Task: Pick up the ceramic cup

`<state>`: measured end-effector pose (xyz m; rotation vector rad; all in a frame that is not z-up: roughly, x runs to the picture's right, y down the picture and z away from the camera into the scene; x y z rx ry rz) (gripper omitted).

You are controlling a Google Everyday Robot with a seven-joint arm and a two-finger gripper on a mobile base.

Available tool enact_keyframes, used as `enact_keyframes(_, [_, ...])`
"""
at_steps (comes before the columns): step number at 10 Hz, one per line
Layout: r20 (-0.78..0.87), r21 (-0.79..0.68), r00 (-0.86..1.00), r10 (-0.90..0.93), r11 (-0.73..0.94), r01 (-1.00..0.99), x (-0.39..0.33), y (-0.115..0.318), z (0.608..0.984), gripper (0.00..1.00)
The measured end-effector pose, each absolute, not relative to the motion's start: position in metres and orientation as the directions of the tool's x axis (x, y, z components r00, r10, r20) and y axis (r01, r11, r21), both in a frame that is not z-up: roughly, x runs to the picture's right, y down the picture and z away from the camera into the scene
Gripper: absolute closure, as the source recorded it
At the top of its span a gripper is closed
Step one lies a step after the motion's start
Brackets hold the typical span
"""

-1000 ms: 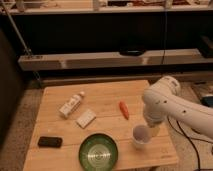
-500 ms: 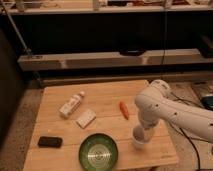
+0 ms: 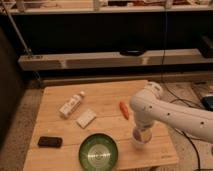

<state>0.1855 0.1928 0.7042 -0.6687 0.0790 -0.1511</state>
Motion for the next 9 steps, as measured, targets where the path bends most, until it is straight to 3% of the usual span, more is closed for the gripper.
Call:
enact_keyframes(7, [-0.031,-0.629,0.984,-0.173,0.769,0.115,0.189,0.199,0.723,0.43])
enact_keyframes(9, [-0.019,-0.617,0.982,-0.188,0.775,0.137,0.18,0.186,0.726,0.59])
